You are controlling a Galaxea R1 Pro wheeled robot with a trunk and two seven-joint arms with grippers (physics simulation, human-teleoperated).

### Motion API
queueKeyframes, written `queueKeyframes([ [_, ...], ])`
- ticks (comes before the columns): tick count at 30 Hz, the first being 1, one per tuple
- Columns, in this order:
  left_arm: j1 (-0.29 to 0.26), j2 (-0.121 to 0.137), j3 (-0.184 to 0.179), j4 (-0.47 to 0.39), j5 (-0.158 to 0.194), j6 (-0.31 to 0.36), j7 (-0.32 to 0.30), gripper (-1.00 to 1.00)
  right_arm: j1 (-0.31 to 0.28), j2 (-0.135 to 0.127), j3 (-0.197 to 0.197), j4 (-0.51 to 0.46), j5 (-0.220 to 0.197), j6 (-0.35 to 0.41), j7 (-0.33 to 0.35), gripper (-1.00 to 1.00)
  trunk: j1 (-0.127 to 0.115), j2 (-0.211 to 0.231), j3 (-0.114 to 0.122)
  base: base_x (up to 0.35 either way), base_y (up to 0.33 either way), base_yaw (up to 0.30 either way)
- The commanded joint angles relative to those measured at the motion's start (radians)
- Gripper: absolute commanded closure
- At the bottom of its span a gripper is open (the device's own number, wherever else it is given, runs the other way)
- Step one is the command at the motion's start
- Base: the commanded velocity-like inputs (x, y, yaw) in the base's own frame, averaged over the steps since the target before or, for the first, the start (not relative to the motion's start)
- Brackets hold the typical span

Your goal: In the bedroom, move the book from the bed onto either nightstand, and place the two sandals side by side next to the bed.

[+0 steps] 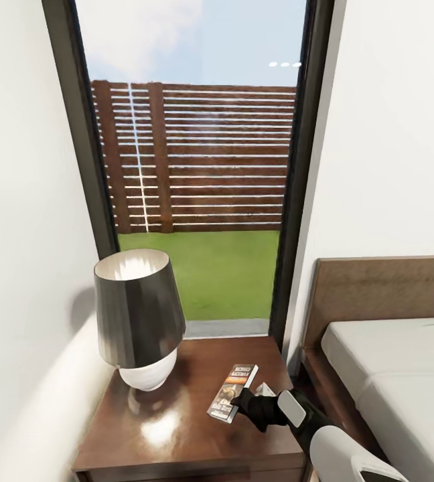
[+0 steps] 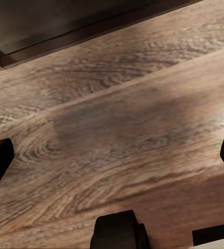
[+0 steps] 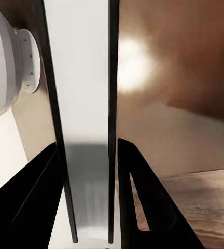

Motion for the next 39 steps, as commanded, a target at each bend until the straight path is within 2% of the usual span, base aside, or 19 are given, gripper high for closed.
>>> queueKeyframes([
  [1, 0.0, 0.001, -0.009, -0.002, 0.005, -0.001, 0.006, -1.0, 0.0, 0.001, -0.007, -0.001, 0.004, 0.005, 0.001, 1.0, 0.0, 0.0, -0.001, 0.057, 0.089, 0.0],
  [10, 0.0, 0.001, -0.009, -0.002, 0.005, -0.001, 0.006, -1.0, -0.001, 0.0, -0.006, -0.001, 0.005, 0.01, 0.0, 1.0, 0.0, 0.0, -0.001, 0.028, 0.044, 0.0],
  [23, 0.0, 0.001, -0.009, -0.002, 0.005, -0.001, 0.007, -1.0, -0.008, -0.002, -0.004, -0.002, 0.01, 0.057, -0.01, 1.0, 0.0, 0.0, -0.001, 0.005, 0.008, 0.0],
  [39, 0.0, -0.003, -0.008, -0.002, 0.005, 0.0, 0.007, -1.0, -0.017, -0.006, -0.005, -0.001, 0.016, 0.062, -0.02, 1.0, 0.0, 0.0, -0.001, 0.0, 0.0, 0.0],
])
